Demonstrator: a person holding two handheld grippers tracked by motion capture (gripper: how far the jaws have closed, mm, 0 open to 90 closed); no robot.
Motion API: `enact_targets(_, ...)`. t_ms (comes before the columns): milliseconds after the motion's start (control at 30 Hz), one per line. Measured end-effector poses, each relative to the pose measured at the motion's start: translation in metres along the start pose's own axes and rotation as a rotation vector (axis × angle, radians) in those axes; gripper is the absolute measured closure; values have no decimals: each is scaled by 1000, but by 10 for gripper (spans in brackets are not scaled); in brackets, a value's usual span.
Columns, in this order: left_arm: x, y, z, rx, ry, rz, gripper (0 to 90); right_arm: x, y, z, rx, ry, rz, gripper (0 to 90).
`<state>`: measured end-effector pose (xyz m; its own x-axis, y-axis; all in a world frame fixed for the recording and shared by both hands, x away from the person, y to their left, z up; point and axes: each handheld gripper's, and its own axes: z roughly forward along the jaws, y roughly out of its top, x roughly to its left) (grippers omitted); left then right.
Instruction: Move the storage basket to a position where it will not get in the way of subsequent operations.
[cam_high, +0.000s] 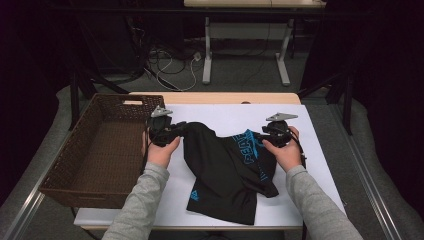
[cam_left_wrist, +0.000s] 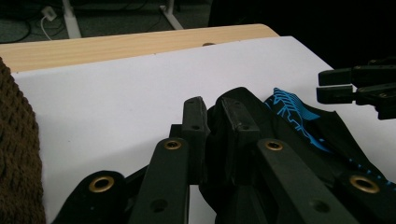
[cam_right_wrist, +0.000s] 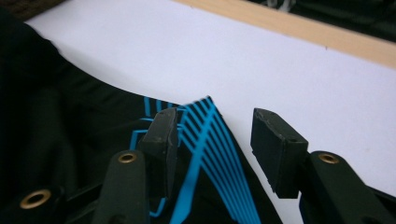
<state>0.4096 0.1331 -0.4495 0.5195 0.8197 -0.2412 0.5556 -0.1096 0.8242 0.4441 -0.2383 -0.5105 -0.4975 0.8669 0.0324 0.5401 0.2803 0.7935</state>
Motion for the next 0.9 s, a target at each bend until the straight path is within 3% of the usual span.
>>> enact_targets(300, 2, -2, 1, -7, -7, -4, 803, -11, -1, 35, 25, 49, 15, 484)
enact_targets(433, 3, -2, -1, -4, -8, -12, 803, -11, -6, 42, 92, 78, 38, 616)
enact_targets(567, 3, -2, -1, -8, -11, -18, 803, -10, -8, 36, 117, 74, 29, 878)
enact_targets(900, 6, -3, 1, 14, 4, -29, 802, -21, -20, 2, 154, 78, 43, 900)
